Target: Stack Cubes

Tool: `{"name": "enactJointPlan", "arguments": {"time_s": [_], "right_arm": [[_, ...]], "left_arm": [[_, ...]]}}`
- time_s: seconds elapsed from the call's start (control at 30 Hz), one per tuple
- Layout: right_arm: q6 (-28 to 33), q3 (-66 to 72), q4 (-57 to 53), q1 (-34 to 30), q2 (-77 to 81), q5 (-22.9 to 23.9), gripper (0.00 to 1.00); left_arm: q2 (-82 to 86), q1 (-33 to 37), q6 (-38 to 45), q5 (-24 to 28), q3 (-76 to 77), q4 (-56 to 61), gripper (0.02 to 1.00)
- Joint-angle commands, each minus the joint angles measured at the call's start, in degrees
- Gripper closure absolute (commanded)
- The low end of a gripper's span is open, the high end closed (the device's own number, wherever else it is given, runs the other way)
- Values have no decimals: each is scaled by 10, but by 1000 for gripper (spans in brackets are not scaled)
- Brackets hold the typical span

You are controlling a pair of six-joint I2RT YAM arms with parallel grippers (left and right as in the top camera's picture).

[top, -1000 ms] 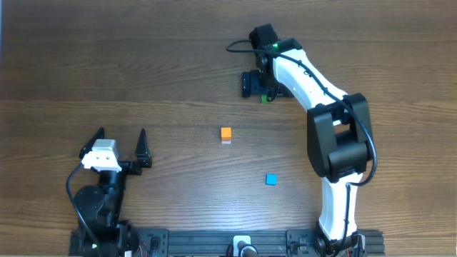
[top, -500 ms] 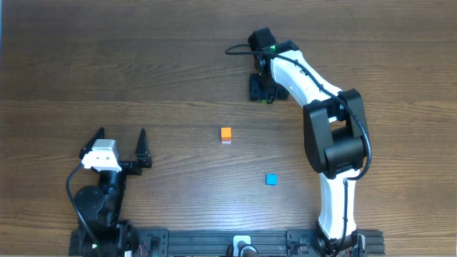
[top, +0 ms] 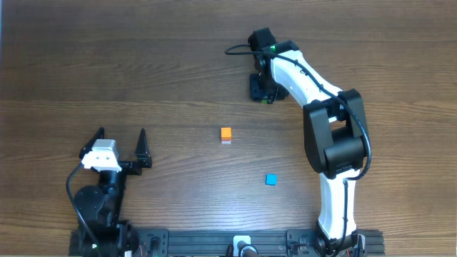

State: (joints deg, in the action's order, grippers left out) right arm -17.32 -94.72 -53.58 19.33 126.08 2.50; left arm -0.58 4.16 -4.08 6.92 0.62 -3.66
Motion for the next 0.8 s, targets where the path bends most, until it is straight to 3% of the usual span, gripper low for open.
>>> {"name": "enactJointPlan", "arguments": {"time_s": [0.03,0.33,0.57,0.8], "right_arm": [[2,-12,0,7,10,-2,658],[2,-12,-5,10,10,-7,741],[-5,-14,-13,11,4,-13,862],[-10,-16,-38,31,-70,-16,936]], "left_arm": [[4,2,7,5,-3,-1,18],[4,2,7,5,-3,-1,18],[4,2,7,5,-3,-1,18],[4,2,7,5,-3,-1,18]]}}
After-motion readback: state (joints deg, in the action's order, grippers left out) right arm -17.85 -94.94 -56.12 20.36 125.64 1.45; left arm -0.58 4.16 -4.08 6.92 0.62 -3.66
